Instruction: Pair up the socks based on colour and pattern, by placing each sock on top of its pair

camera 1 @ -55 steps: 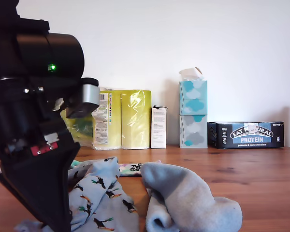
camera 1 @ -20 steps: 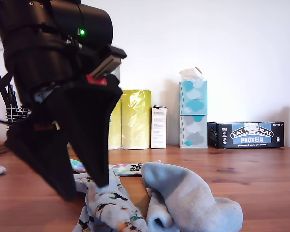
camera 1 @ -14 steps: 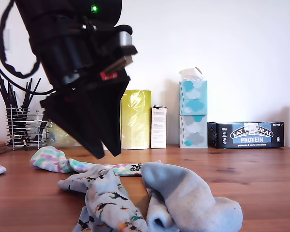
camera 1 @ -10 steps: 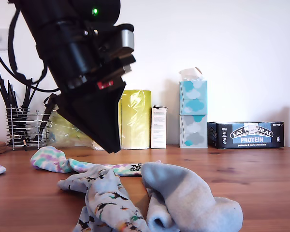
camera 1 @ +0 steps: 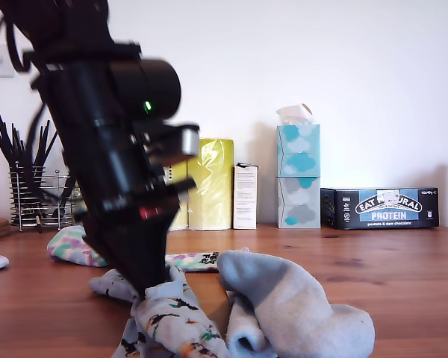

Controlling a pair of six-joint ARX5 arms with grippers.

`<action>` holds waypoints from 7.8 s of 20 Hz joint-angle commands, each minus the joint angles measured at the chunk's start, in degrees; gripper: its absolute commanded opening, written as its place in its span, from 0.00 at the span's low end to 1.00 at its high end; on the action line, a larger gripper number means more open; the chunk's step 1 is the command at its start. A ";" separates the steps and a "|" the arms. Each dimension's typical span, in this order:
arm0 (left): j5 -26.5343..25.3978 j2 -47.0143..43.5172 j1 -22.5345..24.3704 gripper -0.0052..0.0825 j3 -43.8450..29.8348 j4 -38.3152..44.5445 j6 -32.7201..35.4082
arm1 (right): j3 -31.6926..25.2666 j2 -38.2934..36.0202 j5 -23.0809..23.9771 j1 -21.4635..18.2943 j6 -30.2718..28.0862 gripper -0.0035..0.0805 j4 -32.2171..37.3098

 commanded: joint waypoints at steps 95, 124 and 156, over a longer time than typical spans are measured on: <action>4.57 -12.20 21.42 0.04 -11.56 16.90 23.32 | -0.13 -3.39 -23.06 -1.40 5.64 0.03 -1.49; 2.99 -8.02 12.26 0.04 -9.31 -5.07 9.92 | -0.13 -3.65 -15.54 -1.40 -0.96 0.03 -0.04; -24.68 -5.73 42.05 0.85 -8.13 -19.67 -13.03 | -0.13 -3.63 -14.93 -1.38 -3.04 0.03 0.15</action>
